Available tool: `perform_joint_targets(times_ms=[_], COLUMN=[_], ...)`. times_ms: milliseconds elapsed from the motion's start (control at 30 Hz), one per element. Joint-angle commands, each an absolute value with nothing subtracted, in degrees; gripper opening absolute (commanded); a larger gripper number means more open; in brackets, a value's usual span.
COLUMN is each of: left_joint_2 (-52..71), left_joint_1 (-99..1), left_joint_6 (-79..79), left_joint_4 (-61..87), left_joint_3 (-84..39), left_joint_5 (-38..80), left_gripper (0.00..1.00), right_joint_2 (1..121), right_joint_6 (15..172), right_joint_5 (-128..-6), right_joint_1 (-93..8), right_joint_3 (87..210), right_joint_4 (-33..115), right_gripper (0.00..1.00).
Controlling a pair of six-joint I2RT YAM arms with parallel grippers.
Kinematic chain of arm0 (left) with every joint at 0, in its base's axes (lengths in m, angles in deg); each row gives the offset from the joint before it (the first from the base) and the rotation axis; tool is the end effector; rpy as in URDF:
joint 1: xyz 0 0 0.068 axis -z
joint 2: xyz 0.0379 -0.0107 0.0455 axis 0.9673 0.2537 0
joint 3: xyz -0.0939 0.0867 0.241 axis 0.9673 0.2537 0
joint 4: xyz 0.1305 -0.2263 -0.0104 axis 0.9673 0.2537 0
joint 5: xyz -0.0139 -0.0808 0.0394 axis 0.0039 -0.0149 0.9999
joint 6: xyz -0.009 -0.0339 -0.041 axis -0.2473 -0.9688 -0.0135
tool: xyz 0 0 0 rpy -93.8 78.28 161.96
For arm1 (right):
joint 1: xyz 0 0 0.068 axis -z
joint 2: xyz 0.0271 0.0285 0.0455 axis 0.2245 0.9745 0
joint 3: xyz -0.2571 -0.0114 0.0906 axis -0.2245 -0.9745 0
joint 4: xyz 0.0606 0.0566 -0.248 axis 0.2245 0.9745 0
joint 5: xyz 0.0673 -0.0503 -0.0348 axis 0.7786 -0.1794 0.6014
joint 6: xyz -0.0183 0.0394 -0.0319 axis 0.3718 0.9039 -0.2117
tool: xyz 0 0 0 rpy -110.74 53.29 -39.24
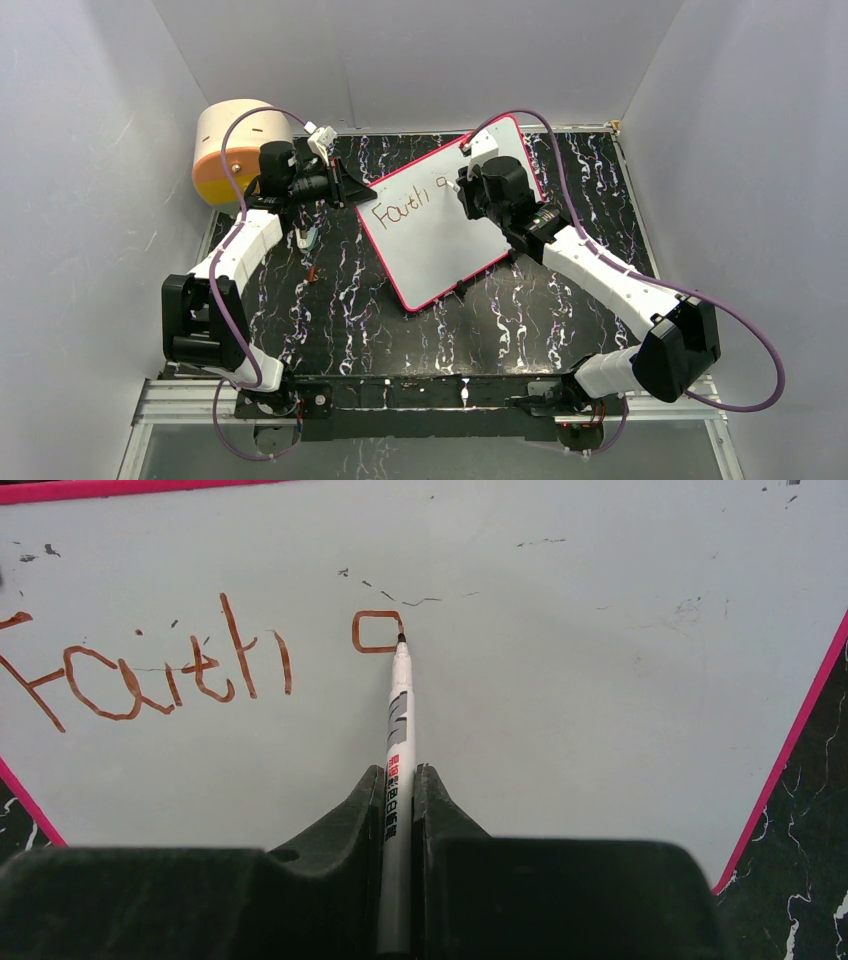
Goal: Write a sentence on the whiteboard
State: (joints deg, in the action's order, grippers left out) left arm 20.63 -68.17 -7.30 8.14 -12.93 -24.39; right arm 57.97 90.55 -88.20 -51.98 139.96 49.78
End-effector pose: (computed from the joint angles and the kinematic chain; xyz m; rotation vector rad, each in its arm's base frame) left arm 0.3374 -0.0711 0.3055 0.4854 1.8383 -1.1678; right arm 0.2531 0.1941 0.3445 -0.4347 1.8834 0.2697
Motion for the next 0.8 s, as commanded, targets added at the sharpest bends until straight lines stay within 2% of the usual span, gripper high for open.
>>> perform_joint_targets(times_ms=[0, 333, 767], left_joint_2=[22.5, 22.5, 22.5], left_joint_1=[-66.7, -66.7, -66.7], left_joint_6=[-4.2, -4.2, -4.2], left_joint_4=[13.4, 13.4, 13.4], left_joint_3=[-12.7, -12.7, -12.8], left_joint_5=[-20.3, -20.3, -20.3], left_gripper=[0.0, 0.0, 0.0], right_joint_2=[57.0, 57.7, 57.6], right_joint_6=[90.2, 90.2, 90.3], right_joint_5=[-88.5, -88.4, -88.3], right_joint_1=[-51.9, -51.9, -52.0], right_joint_3=[140.4, 141.1, 142.0], right_joint_4=[45.2, 45.1, 53.0], right_gripper=[0.0, 0.0, 0.0])
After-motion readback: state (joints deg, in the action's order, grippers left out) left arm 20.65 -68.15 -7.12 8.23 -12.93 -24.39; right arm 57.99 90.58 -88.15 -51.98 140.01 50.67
